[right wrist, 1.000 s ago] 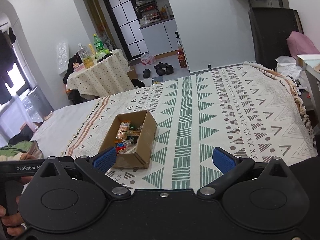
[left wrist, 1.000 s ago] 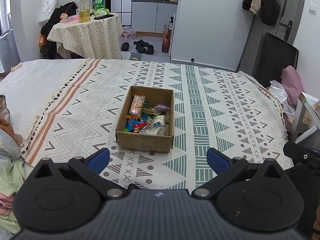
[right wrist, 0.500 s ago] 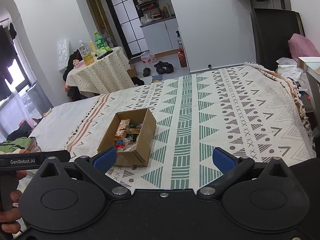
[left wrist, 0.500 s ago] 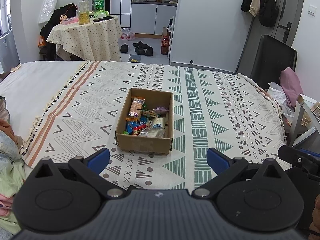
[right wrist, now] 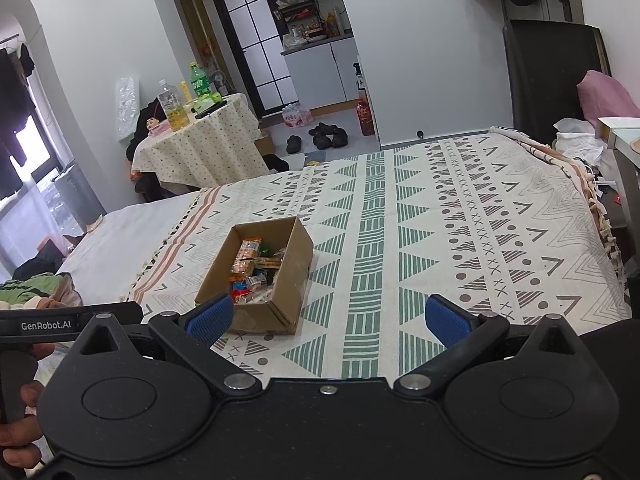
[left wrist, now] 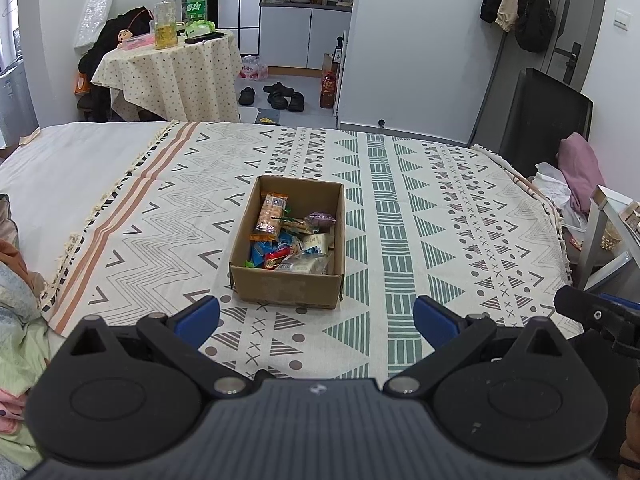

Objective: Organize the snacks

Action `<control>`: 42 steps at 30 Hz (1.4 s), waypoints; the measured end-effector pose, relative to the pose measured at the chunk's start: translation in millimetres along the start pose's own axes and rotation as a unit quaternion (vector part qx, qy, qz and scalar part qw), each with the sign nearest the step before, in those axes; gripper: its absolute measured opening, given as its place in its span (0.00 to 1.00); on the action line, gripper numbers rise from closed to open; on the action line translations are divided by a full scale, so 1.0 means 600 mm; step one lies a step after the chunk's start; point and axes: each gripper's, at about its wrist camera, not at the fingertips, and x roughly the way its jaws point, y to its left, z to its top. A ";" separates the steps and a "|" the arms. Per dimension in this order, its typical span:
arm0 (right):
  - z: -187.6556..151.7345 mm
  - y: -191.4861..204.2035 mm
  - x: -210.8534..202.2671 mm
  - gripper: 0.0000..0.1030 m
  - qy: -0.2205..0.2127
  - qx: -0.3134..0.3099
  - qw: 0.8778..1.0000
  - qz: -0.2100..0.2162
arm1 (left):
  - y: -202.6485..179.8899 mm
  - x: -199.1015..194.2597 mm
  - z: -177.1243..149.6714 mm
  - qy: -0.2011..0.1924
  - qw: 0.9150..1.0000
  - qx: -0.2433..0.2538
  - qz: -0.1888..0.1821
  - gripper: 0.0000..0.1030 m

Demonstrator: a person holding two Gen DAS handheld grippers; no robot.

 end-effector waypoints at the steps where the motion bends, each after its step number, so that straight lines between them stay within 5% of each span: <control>1: 0.000 0.000 0.000 1.00 0.000 0.000 1.000 0.000 | 0.000 0.000 0.000 0.000 1.000 0.000 0.000 1.00; 42: -0.004 -0.001 0.011 1.00 0.012 -0.010 1.000 -0.015 | -0.001 0.005 -0.009 0.007 1.000 0.002 -0.007 1.00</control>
